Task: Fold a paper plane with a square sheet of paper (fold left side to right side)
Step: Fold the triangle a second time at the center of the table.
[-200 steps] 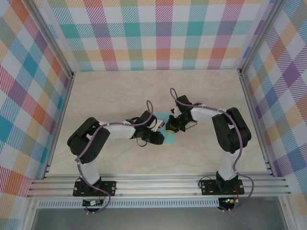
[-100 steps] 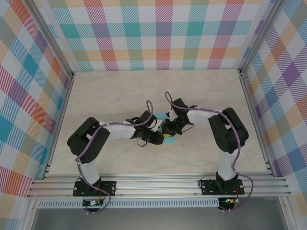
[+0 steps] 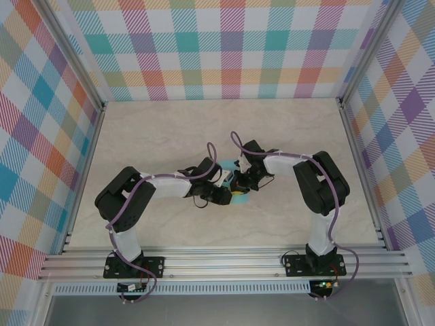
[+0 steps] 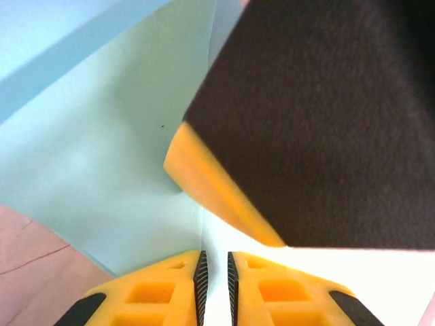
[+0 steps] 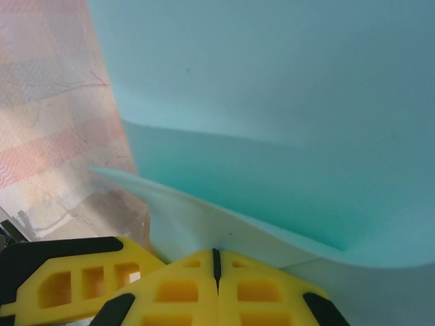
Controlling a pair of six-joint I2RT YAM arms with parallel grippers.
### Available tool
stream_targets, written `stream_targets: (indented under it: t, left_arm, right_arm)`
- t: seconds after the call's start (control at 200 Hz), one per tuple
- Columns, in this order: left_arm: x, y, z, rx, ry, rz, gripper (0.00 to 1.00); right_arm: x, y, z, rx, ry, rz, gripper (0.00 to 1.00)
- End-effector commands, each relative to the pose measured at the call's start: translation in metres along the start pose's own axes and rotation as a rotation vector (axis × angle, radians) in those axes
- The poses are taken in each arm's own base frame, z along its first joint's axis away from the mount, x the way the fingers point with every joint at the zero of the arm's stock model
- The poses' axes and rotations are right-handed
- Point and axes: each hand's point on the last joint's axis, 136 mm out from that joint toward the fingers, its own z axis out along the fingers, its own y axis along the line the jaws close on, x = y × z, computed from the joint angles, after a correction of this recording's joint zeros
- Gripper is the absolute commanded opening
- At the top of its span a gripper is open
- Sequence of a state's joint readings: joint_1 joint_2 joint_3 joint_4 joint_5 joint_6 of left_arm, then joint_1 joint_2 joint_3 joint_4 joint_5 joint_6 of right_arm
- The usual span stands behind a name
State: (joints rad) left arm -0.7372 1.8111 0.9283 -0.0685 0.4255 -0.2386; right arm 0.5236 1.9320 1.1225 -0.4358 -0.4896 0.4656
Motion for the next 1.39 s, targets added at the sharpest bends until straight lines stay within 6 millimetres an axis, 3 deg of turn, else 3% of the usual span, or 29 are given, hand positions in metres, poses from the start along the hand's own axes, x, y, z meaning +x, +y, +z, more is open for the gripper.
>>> stream_targets:
  t: [0.0,0.24,0.525,1.085,1.19,1.39]
  left_arm:
    - [0.041,0.018,0.004,-0.063,0.117,-0.044,0.18]
    - [0.041,0.018,0.004,-0.062,0.115,-0.045,0.18]
    - [0.041,0.016,0.001,-0.055,0.113,-0.044,0.18]
    - [0.068,0.012,-0.013,-0.027,0.144,-0.080,0.19]
    - [0.056,0.008,-0.023,-0.024,0.098,-0.073,0.20]
    - [0.013,-0.015,-0.050,0.042,-0.023,-0.047,0.21]
  right_arm:
    - [-0.025,-0.042,-0.007,0.148,-0.066,0.011,0.02]
    - [-0.045,-0.057,-0.025,0.162,-0.097,0.022,0.03]
    - [-0.055,-0.064,-0.031,0.156,-0.106,0.039,0.03]
    - [-0.050,-0.062,-0.022,0.114,-0.062,0.065,0.03]
    - [-0.050,-0.061,-0.022,0.109,-0.060,0.063,0.03]
    - [-0.049,-0.059,-0.024,0.105,-0.062,0.060,0.03]
